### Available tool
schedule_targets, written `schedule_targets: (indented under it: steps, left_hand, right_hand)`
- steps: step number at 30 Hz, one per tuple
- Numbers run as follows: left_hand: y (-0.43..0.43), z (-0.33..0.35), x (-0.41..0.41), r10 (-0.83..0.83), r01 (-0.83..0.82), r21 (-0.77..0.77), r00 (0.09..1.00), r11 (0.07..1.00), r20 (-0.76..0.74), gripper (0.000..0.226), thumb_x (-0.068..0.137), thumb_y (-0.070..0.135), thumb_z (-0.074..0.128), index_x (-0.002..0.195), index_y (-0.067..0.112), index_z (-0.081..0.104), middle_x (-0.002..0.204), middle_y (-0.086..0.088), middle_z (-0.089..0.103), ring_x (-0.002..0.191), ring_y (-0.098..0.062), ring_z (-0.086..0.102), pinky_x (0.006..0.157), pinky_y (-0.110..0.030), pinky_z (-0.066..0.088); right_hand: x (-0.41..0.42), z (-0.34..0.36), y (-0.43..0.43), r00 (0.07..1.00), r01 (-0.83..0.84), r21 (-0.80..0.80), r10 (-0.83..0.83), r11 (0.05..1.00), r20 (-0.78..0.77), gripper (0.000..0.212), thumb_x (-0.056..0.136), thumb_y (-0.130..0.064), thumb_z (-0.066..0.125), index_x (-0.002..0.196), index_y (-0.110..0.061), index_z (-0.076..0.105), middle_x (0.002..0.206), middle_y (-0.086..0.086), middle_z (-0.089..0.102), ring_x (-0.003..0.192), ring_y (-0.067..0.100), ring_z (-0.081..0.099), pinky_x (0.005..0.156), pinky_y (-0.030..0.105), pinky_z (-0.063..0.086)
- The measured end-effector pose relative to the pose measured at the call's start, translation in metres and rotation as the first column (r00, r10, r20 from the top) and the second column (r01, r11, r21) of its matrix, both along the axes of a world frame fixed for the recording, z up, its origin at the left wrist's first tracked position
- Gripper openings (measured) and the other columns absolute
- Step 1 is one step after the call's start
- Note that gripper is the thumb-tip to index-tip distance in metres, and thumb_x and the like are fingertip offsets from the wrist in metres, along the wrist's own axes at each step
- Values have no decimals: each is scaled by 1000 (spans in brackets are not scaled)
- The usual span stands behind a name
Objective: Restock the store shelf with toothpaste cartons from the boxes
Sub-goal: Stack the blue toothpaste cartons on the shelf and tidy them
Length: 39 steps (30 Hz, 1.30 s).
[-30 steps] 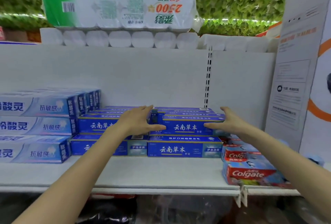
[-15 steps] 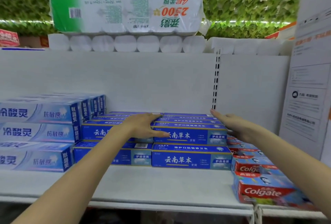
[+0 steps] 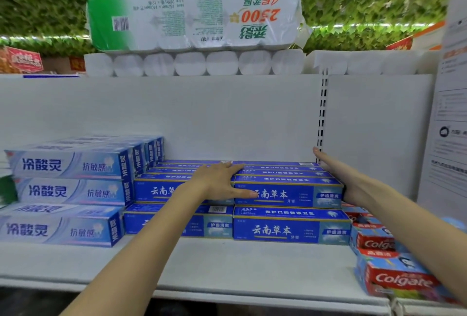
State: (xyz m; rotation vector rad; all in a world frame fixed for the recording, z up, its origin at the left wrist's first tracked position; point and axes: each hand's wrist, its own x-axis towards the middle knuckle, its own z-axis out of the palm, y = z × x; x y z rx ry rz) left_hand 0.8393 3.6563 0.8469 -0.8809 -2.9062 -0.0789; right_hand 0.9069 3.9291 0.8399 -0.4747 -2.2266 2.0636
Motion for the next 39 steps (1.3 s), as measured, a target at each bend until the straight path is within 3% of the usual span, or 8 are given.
schedule_targets:
  steps: [8, 12, 15, 17, 22, 28, 33, 39]
  left_hand:
    - [-1, -3, 0, 6, -5, 53, 1000, 999, -20, 95, 75, 81, 46, 152, 33, 19, 160, 6, 19, 143, -20, 28, 114, -45, 29]
    - [-1, -9, 6, 26, -11, 96, 988, 995, -155, 94, 70, 84, 47, 147, 31, 34, 148, 8, 43, 128, -19, 49, 95, -39, 44]
    - [-2, -12, 11, 16, 14, 121, 969, 993, -248, 79, 72, 81, 49, 129, 27, 51, 126, 7, 60, 110, -17, 59, 77, -31, 44]
    - [-7, -11, 16, -4, 40, 120, 959, 992, -283, 69, 76, 78, 49, 121, 26, 55, 118, 6, 63, 104, -16, 60, 72, -29, 41]
    - [-40, -12, 27, -23, 62, 127, 958, 990, -285, 71, 79, 75, 48, 129, 25, 52, 126, 5, 60, 113, -19, 56, 78, -33, 44]
    - [-91, -20, 21, -45, 29, -62, 962, 998, -268, 104, 72, 77, 56, 154, 31, 10, 156, 1, 26, 141, -22, 28, 112, -42, 27]
    - [-100, -29, 10, -20, 17, -15, 954, 1000, -298, 108, 69, 75, 61, 153, 29, 12, 157, 1, 26, 143, -20, 26, 116, -42, 21]
    - [-101, -34, 17, 19, -32, -33, 935, 999, -354, 110, 70, 77, 56, 154, 24, 9, 157, -7, 24, 143, -25, 24, 116, -44, 18]
  right_hand:
    - [7, 5, -16, 999, 22, 338, -35, 941, 32, 68, 83, -65, 51, 118, -8, 56, 99, 12, 73, 84, 26, 71, 92, 39, 49]
    - [26, 1, -28, 986, 165, 847, -59, 506, -157, 75, 89, -62, 42, 143, -10, 35, 144, 10, 45, 126, 28, 47, 101, 37, 38]
    - [49, -3, -34, 988, 125, 984, 70, 130, -134, 79, 85, -69, 40, 148, -23, 28, 154, 1, 31, 138, 22, 32, 110, 40, 29]
    - [62, -6, -38, 986, 33, 999, 162, 13, -35, 88, 77, -78, 39, 150, -30, 21, 159, -3, 15, 145, 19, 16, 116, 39, 18]
    - [65, -17, -43, 991, -49, 997, 124, 59, 42, 102, 68, -77, 54, 150, -38, 9, 161, -3, -2, 147, 22, 2, 117, 50, 17]
    - [57, -25, -64, 998, -17, 999, 58, 34, 15, 107, 71, -68, 64, 151, -37, 0, 160, 1, 3, 147, 26, 4, 114, 53, 22]
    - [56, -24, -72, 1000, -23, 999, -11, 29, 24, 105, 73, -66, 65, 151, -36, 0, 160, 1, 3, 147, 27, 4, 111, 58, 21]
    - [70, -27, -99, 995, -2, 990, -104, -142, -13, 99, 81, -68, 51, 151, -31, -9, 161, 5, 1, 148, 27, 2, 114, 58, 12]
